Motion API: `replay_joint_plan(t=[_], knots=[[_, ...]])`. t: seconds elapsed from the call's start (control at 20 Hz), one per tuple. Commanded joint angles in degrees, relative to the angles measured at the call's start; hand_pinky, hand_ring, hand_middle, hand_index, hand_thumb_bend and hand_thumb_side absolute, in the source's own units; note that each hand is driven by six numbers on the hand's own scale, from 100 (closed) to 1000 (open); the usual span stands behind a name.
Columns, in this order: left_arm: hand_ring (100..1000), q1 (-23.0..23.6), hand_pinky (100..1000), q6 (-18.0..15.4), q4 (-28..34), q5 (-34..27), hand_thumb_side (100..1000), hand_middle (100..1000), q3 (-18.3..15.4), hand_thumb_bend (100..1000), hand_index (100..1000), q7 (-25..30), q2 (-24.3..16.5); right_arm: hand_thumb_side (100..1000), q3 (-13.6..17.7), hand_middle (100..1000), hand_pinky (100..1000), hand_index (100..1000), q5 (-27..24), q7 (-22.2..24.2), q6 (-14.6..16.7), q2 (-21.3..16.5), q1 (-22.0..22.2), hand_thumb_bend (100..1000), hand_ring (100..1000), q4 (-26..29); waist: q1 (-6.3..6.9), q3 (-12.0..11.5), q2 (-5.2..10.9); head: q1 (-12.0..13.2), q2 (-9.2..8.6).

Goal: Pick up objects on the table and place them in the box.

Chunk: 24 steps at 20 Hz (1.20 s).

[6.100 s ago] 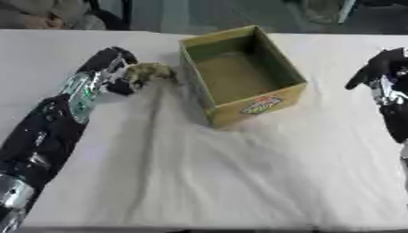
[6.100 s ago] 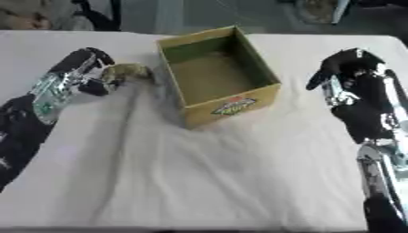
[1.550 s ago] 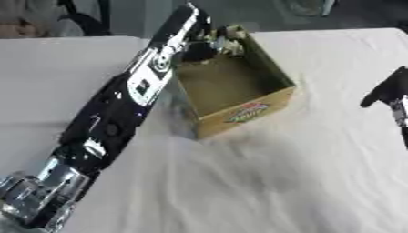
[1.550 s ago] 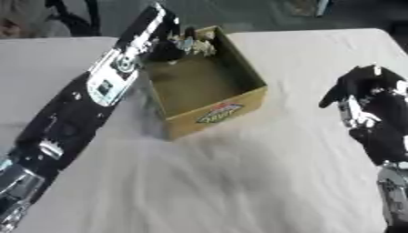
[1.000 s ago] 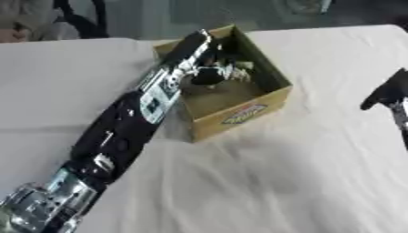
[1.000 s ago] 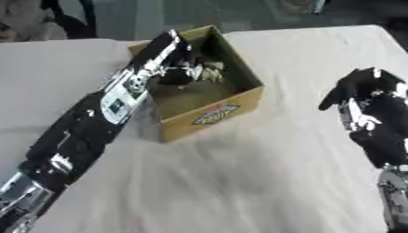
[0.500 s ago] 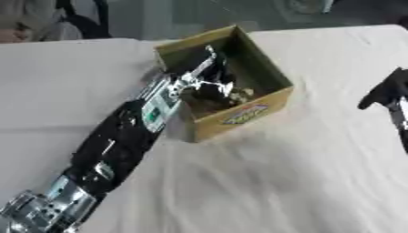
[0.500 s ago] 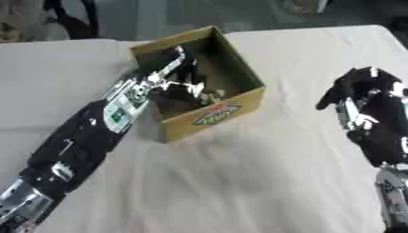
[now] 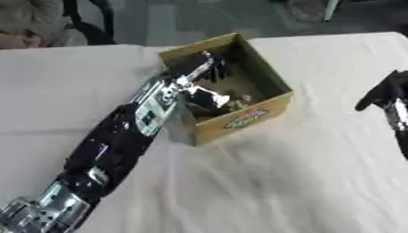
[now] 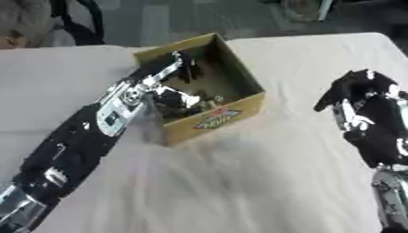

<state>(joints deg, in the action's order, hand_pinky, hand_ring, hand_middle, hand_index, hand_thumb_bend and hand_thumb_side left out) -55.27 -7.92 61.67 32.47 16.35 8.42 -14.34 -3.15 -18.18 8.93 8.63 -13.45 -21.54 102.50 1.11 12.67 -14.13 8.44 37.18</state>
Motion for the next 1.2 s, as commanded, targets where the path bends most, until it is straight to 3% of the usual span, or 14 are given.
replay_joint_plan(t=[0.05,0.2,0.6,0.9,1.2], knots=[[535,-0.2,618,0.8,6.7,-6.3,334,531,0.1,203,670,-3.0,-2.9,126,0.7,432,447,515,0.3,-0.4,0.1,-1.5,0.0,100,463,0.7,-0.37,-0.6,1.64,-0.7,0.40],[529,1.8,618,2.8,15.2,-14.2,335,522,0.0,108,664,-5.0,-5.5,125,1.0,433,447,515,0.5,-0.6,0.2,-1.7,0.7,100,463,0.5,-0.47,-1.7,2.31,-1.2,0.50],[506,13.4,597,9.5,36.7,-34.2,467,496,-5.3,100,655,-12.2,-11.0,132,1.7,433,447,516,0.9,-1.1,0.4,-2.3,2.4,100,463,0.0,-0.65,-4.8,3.43,-1.7,2.14],[505,24.8,586,10.8,44.7,-42.3,576,495,-9.4,100,660,-17.4,-11.6,133,2.3,432,446,516,1.2,-1.7,0.6,-2.6,3.2,100,463,-0.2,-0.88,-6.4,3.86,-1.7,3.32],[499,32.5,569,10.3,48.0,-45.9,643,489,-12.7,100,654,-22.5,-10.7,133,2.7,433,447,516,1.3,-2.0,0.7,-2.7,4.0,100,463,-0.4,-0.87,-7.5,4.63,-1.1,4.09]])
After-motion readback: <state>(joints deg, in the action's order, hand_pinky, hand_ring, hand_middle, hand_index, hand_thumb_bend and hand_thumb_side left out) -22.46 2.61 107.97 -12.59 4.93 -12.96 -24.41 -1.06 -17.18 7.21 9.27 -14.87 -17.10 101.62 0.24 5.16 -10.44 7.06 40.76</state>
